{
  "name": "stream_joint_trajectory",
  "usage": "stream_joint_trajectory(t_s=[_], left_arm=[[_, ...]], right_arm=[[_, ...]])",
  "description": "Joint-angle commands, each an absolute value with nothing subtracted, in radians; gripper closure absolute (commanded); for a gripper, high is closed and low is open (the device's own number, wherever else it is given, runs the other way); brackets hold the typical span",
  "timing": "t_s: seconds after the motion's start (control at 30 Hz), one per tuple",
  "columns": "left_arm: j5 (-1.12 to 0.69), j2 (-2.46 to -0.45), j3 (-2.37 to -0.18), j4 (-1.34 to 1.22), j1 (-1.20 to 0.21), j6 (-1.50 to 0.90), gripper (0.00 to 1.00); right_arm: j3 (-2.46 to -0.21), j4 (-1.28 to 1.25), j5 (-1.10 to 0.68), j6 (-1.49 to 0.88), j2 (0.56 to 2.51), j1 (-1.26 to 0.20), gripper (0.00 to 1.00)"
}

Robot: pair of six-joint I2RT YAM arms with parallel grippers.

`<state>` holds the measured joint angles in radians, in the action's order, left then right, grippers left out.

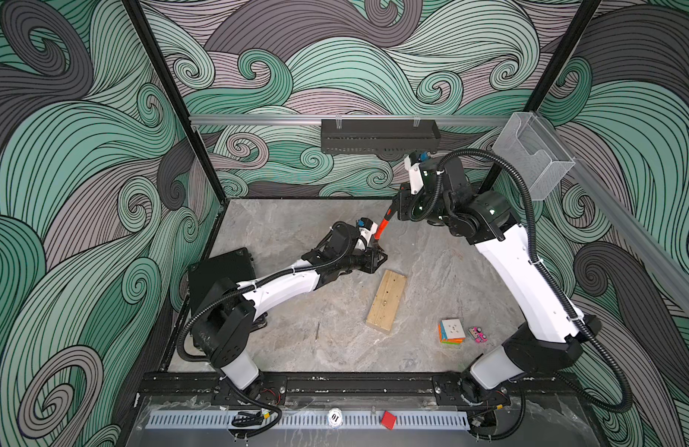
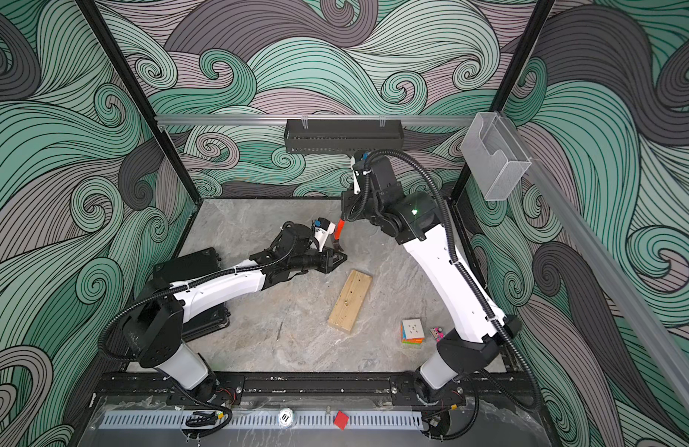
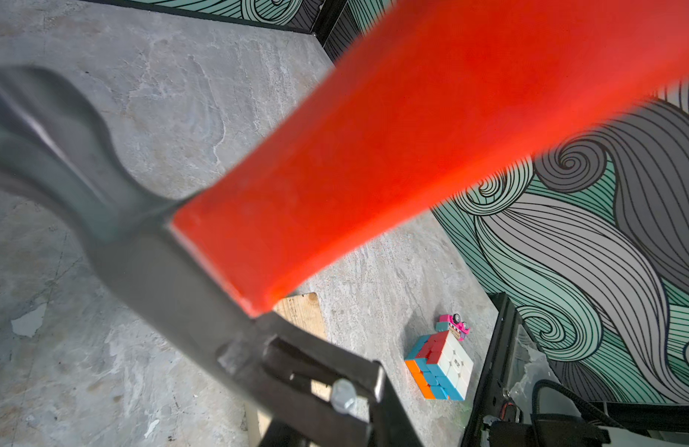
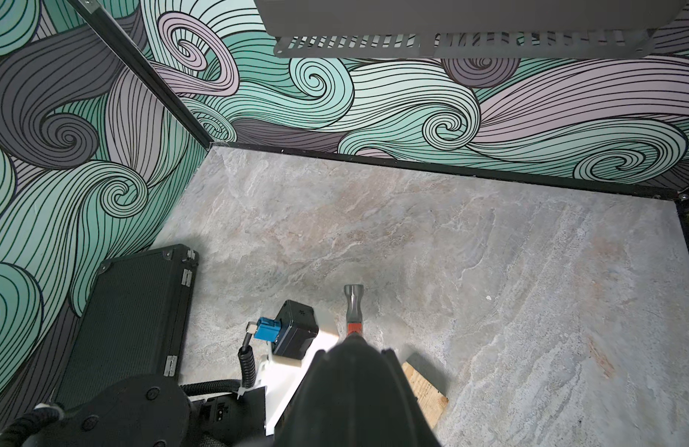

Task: Use a claw hammer to pull out a nail
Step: Pick up the nail with the hammer.

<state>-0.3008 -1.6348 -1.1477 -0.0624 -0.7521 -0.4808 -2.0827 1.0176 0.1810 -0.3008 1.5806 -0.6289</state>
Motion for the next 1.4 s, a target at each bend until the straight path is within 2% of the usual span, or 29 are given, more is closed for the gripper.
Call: stream_joint_trajectory(t_s=[0.0, 0.17, 0.4, 1.37], left_arm=[[-0.318, -1.635, -1.19, -0.059, -0.749, -0.483, 0.8], [-0.314, -1.637, -1.196, -0.049, -0.749, -0.484, 0.91], [-0.312, -1.637, -1.204, -0.038, -0.749, -0.485, 0.97], [-0.37, -1.613, -1.297, 0.044, -0.792, -0.421, 1.0]], right_arm=[[-2.103, 0.919, 0.184, -0.319, 1.532, -0.623, 0.96], [-2.095, 0.915, 0.182, -0.32, 1.528, -0.62, 0.96], [-2.086, 0.912, 0.182, -0.321, 1.523, -0.617, 0.96], [-1.953, 0.818, 0.172, -0.345, 1.499, -0.614, 0.97]])
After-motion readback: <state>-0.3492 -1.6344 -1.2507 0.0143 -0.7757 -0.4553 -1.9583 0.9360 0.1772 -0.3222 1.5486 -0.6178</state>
